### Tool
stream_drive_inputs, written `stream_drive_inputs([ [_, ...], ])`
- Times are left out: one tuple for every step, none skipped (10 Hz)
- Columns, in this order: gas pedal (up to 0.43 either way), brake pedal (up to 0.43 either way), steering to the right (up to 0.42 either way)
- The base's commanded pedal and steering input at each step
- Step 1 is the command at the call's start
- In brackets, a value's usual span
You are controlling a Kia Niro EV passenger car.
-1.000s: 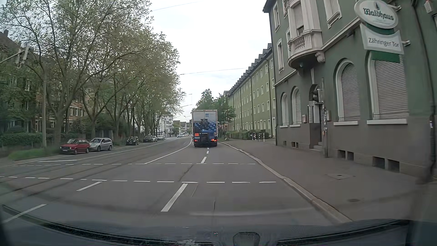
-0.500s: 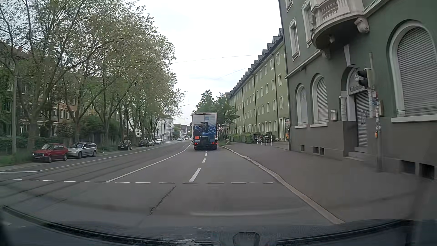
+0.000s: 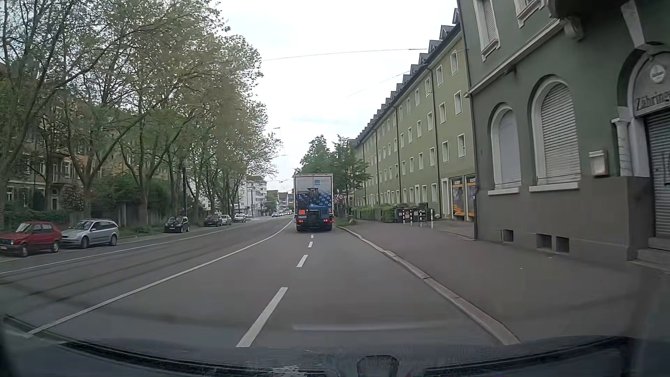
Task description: Follow the waypoints while adhering to traffic rules and regulations
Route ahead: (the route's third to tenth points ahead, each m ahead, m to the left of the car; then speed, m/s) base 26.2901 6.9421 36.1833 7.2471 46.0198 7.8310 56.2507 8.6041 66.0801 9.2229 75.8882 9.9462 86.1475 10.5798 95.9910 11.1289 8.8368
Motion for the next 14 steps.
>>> stream_drive_inputs([
  [0.028,0.0,-0.009],
  [0.039,0.0,-0.011],
  [0.047,0.0,-0.013],
  [0.047,0.0,-0.018],
  [0.047,0.0,-0.02],
  [0.047,0.0,-0.02],
  [0.047,0.0,-0.02],
  [0.047,0.0,-0.021],
  [0.047,0.0,-0.022],
  [0.047,0.0,-0.024],
  [0.047,0.0,-0.024],
  [0.047,0.0,-0.022],
  [0.047,0.0,-0.021],
  [0.047,0.0,-0.02],
])
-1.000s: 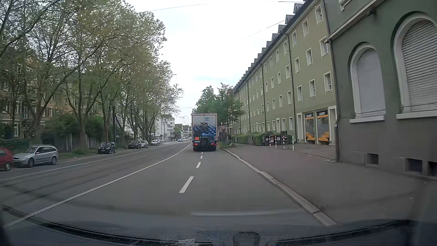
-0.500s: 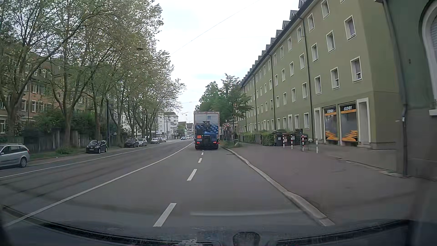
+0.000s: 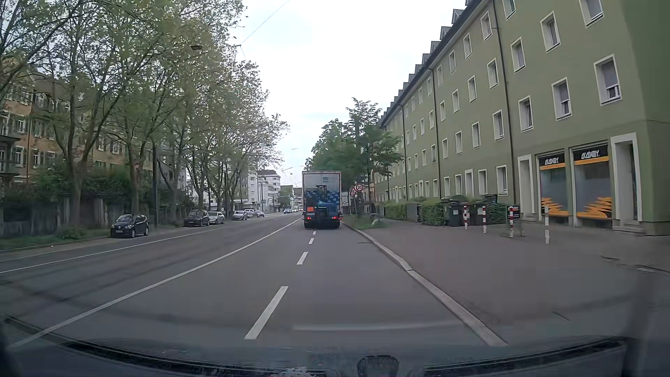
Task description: Follow the waypoints while adhering to traffic rules and regulations
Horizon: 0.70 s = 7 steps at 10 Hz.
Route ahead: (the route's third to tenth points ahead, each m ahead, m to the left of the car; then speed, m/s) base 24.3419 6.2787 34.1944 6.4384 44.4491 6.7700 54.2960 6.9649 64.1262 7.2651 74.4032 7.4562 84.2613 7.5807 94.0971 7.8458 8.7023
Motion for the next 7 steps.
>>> stream_drive_inputs([
  [0.047,0.0,-0.02],
  [0.047,0.0,-0.019],
  [0.047,0.0,-0.019],
  [0.047,0.0,-0.019],
  [0.047,0.0,-0.019],
  [0.047,0.0,-0.02],
  [0.047,0.0,-0.019],
])
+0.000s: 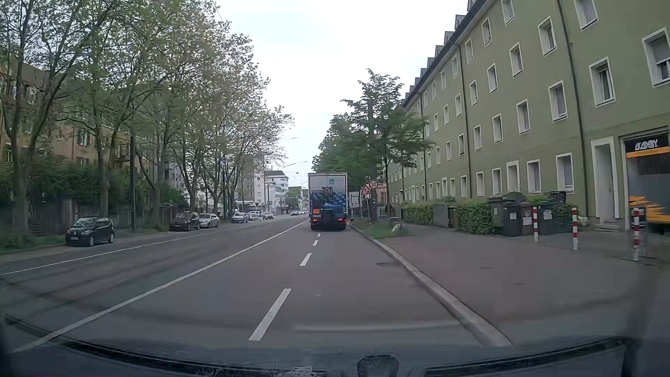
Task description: Follow the waypoints while adhering to traffic rules and regulations
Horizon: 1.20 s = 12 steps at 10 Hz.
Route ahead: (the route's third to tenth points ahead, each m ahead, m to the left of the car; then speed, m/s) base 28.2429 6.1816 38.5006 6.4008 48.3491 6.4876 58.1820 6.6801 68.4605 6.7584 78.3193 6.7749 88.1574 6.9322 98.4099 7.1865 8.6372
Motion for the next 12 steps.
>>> stream_drive_inputs([
  [0.047,0.0,-0.019],
  [0.047,0.0,-0.018],
  [0.047,0.0,-0.015],
  [0.047,0.0,-0.012],
  [0.059,0.0,-0.012],
  [0.079,0.0,-0.012],
  [0.079,0.0,-0.012],
  [0.087,0.0,-0.012],
  [0.087,0.0,-0.012],
  [0.087,0.0,-0.011],
  [0.087,0.0,-0.01],
  [0.087,0.0,-0.01],
])
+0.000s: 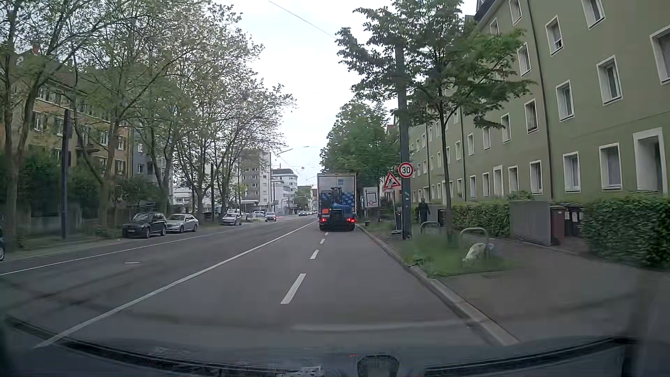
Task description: Follow the waypoints while adhering to traffic rules and regulations
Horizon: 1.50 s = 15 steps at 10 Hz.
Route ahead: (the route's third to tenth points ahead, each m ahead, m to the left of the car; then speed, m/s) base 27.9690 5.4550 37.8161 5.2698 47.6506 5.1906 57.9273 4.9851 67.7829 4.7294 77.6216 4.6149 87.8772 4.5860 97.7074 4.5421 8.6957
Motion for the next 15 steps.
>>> stream_drive_inputs([
  [0.087,0.0,-0.009],
  [0.067,0.0,-0.009],
  [0.0,0.0,-0.009],
  [0.0,0.0,-0.006],
  [0.0,0.0,-0.004],
  [0.0,0.0,-0.004],
  [0.0,0.0,-0.004],
  [0.0,0.0,-0.004],
  [0.0,0.0,-0.004],
  [0.0,0.0,-0.004],
  [0.0,0.0,-0.004],
  [0.0,0.0,-0.004],
  [0.0,0.0,-0.004],
  [0.0,0.0,-0.004],
  [0.0,0.0,-0.004],
])
